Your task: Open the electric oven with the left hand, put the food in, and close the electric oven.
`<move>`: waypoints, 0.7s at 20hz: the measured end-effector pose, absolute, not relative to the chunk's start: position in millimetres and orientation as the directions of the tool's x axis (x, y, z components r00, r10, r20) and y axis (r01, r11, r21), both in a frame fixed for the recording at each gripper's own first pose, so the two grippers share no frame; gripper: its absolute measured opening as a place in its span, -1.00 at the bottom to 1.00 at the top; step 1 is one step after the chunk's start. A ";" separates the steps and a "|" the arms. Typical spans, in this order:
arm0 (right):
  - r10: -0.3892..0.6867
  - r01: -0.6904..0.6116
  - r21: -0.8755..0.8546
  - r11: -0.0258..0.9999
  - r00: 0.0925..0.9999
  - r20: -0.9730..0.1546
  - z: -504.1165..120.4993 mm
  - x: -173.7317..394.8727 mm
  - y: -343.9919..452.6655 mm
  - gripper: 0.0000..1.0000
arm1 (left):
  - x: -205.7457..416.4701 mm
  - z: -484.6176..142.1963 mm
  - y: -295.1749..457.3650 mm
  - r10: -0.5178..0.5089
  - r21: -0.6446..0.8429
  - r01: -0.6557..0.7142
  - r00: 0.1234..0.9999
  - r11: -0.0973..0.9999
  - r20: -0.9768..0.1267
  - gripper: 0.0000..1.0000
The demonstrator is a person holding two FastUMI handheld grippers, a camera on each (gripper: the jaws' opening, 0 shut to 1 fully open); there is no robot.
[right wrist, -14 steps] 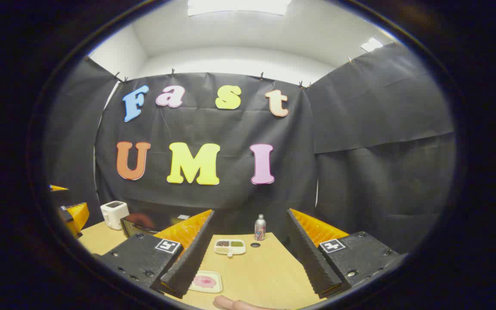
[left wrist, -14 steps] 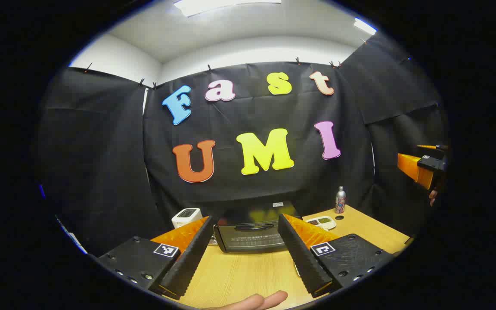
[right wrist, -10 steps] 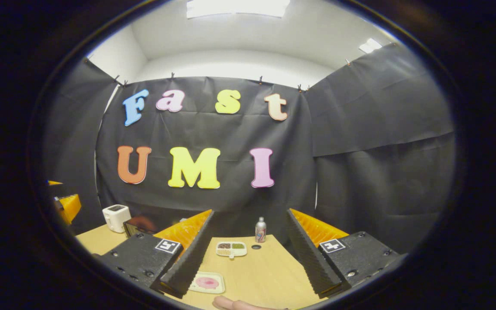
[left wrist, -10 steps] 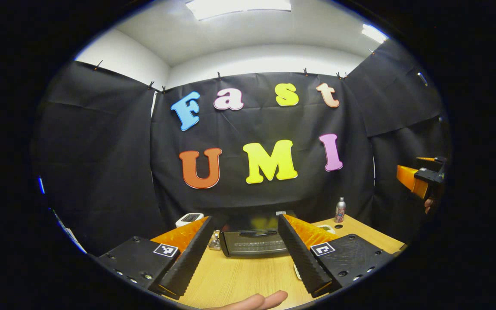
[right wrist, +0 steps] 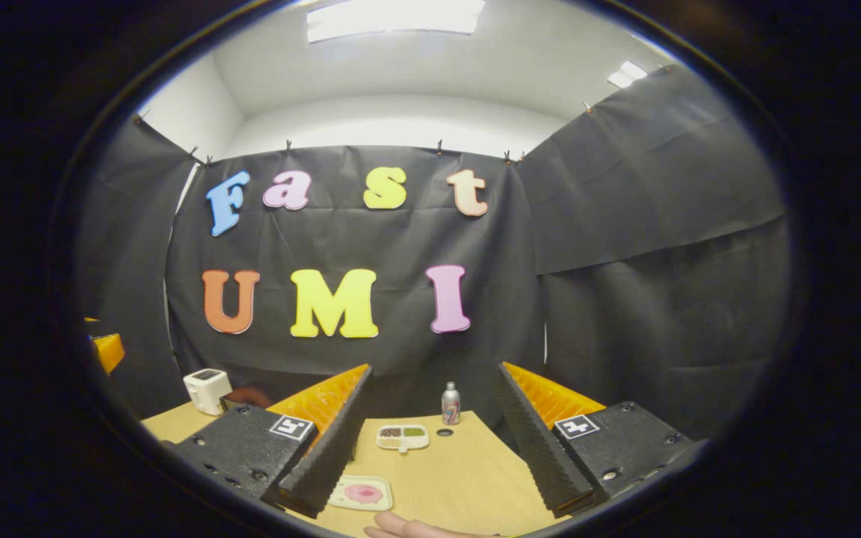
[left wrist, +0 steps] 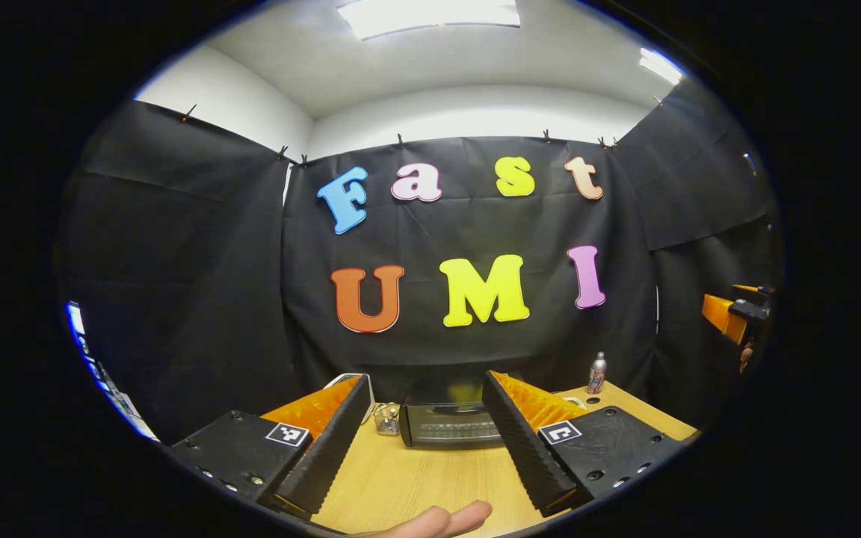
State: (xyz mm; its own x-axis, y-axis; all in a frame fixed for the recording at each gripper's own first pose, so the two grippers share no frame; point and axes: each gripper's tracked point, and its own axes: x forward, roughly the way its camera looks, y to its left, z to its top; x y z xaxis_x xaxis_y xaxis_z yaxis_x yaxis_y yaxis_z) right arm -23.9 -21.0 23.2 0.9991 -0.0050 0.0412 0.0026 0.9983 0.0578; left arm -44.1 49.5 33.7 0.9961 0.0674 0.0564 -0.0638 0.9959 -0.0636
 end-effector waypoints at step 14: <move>0.064 -0.070 0.083 0.994 0.996 0.068 -0.4 25.5 -24.2 0.97 | 38.3 -17.5 57.6 0.073 -0.079 -0.075 0.997 0.994 -0.026 0.92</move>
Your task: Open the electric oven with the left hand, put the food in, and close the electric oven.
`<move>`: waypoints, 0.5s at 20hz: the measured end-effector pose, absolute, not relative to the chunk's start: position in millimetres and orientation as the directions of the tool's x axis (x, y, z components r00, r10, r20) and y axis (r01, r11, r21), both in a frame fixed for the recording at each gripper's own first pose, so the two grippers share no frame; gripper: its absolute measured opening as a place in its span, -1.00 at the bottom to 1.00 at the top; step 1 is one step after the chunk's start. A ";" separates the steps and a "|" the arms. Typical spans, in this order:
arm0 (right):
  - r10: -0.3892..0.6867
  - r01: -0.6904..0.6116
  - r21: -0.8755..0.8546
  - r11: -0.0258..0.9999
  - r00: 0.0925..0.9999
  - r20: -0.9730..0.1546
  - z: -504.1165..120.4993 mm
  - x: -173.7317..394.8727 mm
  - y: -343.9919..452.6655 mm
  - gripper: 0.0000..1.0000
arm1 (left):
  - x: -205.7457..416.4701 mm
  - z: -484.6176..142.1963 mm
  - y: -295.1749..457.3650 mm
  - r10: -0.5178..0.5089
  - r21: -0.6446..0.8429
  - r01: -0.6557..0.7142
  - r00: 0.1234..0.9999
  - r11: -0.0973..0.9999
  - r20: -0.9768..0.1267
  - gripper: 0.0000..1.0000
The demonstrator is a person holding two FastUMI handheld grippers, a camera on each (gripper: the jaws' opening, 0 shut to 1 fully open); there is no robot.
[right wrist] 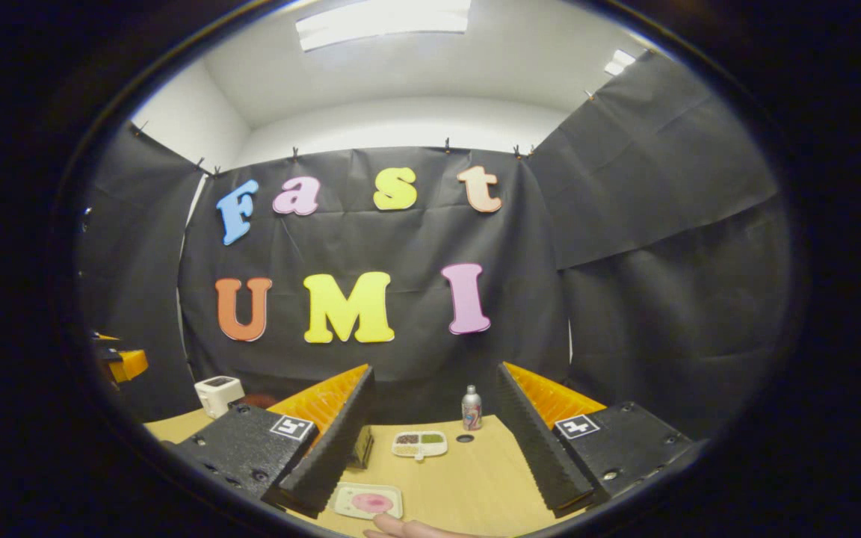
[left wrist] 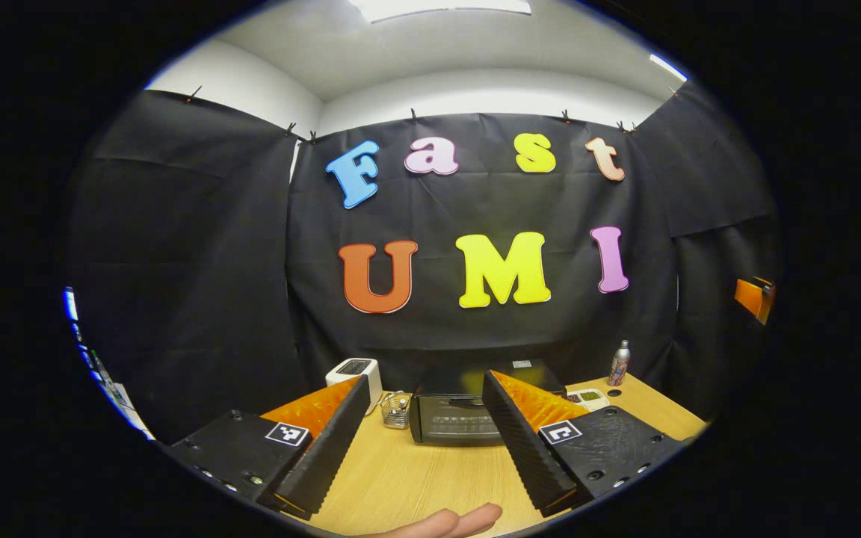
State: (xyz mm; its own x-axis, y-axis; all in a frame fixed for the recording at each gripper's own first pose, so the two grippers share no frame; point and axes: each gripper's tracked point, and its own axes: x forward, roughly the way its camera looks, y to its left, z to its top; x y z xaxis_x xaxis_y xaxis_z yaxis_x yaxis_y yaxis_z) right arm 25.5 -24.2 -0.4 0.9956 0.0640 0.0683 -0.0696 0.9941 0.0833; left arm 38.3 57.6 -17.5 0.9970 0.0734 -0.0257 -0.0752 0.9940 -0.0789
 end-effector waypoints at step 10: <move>0.094 -0.095 0.064 0.993 0.995 0.018 -23.1 54.1 -26.0 0.99 | 168.3 -60.9 14.5 -0.037 -0.108 0.025 0.993 0.994 -0.113 0.92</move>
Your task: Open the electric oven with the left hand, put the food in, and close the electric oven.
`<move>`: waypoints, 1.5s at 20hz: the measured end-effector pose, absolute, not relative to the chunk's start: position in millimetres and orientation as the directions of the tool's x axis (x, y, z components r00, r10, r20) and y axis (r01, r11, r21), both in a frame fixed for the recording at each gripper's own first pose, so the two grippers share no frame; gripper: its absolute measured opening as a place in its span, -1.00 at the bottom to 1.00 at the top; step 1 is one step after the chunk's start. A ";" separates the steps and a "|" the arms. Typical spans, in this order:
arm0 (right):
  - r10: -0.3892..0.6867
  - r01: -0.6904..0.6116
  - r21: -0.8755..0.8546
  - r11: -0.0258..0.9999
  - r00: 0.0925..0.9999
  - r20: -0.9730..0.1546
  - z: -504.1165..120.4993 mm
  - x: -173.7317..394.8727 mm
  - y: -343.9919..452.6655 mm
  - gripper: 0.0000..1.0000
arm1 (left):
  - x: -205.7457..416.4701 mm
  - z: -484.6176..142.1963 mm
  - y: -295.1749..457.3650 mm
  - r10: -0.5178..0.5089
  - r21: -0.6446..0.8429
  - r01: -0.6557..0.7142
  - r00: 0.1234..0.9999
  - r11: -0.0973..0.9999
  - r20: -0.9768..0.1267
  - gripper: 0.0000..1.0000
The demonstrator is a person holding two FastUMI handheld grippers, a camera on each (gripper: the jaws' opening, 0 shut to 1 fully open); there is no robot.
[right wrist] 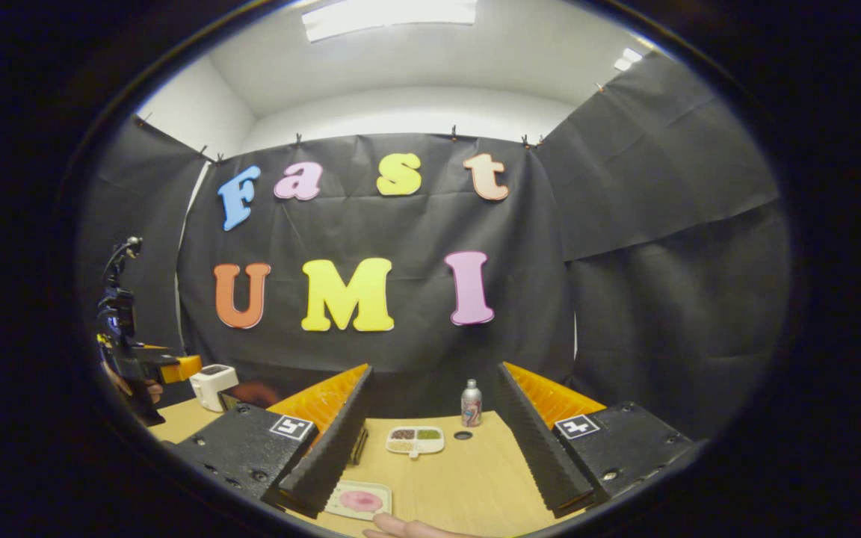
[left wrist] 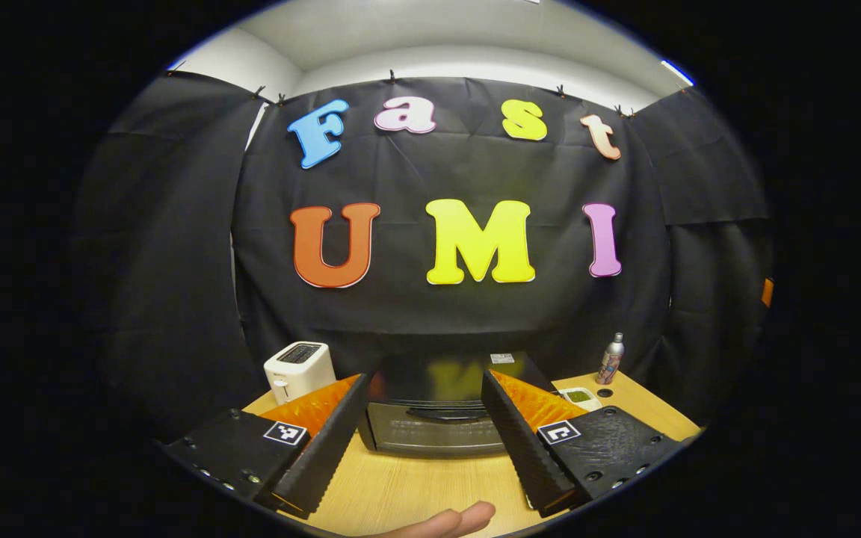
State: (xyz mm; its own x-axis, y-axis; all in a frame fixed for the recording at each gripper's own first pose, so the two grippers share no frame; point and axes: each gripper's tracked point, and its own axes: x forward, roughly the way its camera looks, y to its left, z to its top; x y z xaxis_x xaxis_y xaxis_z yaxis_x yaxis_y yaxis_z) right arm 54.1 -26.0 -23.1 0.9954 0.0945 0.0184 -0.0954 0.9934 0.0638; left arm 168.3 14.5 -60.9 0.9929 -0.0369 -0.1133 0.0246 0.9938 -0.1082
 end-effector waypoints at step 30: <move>0.093 -0.090 0.074 0.993 0.995 -0.031 -45.9 41.9 -60.7 0.99 | 289.8 -196.6 -37.2 -0.122 -0.127 0.074 0.896 0.989 -0.427 0.93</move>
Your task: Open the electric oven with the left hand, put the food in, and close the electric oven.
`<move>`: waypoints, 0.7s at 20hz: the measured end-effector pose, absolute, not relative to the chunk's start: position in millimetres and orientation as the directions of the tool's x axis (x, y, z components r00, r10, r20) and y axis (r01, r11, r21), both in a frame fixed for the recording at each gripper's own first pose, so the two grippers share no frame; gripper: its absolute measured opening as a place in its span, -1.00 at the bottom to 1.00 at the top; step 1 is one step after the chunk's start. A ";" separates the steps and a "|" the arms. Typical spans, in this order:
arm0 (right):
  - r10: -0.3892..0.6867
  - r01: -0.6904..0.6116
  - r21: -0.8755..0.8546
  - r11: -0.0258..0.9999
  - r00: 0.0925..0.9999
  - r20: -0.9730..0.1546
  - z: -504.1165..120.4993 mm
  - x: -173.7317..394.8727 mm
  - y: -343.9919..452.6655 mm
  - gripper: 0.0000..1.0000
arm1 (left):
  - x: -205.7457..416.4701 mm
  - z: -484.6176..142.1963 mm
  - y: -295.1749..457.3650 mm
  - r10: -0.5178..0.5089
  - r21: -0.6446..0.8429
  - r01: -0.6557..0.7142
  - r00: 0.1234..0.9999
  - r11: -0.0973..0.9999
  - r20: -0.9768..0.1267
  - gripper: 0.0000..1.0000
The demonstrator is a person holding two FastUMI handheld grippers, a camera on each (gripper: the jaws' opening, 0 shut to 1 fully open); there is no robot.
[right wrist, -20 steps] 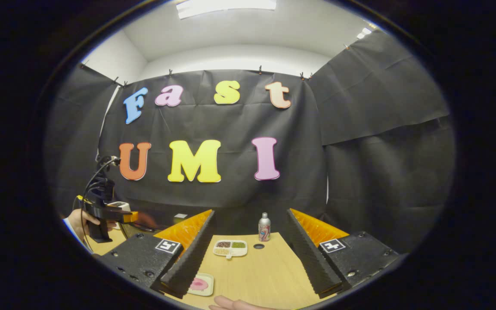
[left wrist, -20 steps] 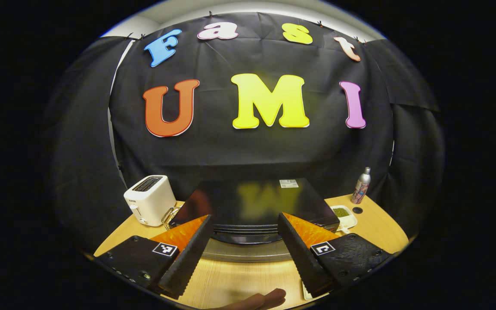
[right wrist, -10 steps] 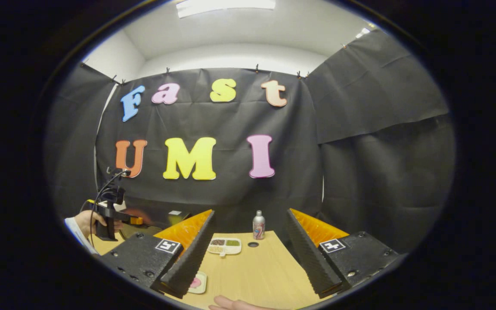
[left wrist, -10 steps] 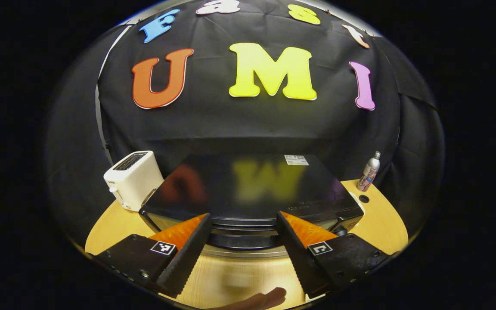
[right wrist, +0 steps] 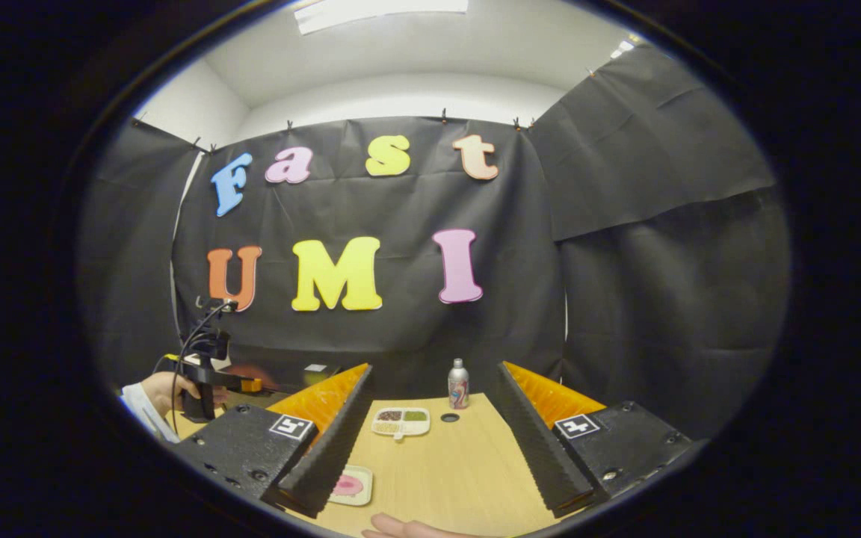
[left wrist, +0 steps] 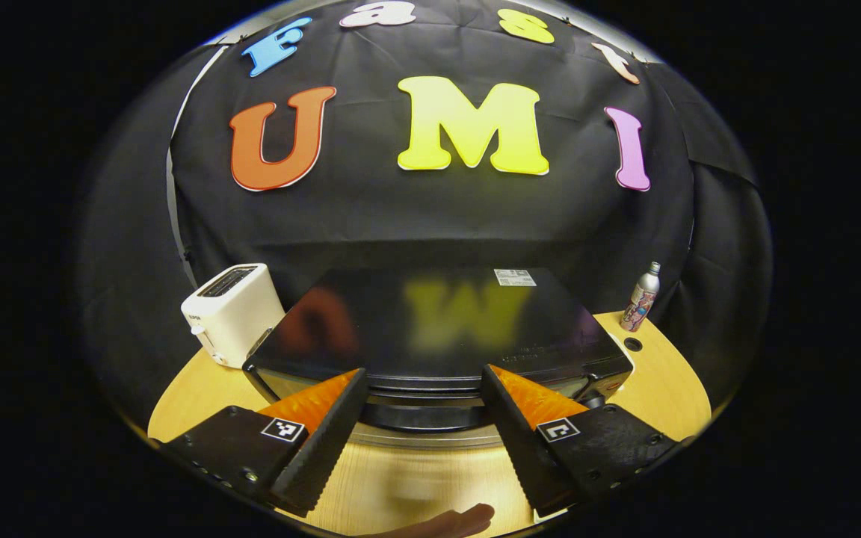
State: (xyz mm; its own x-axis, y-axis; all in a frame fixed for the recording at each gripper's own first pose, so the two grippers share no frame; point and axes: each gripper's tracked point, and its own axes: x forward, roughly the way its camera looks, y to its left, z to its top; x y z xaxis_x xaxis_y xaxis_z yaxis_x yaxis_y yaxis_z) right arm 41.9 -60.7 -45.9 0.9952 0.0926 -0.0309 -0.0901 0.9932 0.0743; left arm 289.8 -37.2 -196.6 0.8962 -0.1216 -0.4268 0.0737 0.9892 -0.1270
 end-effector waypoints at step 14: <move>0.098 -0.098 0.048 0.994 0.995 0.010 -21.5 -3.5 -58.5 1.00 | 226.8 -212.4 -36.9 -0.175 -0.139 0.132 0.909 0.982 -0.378 0.94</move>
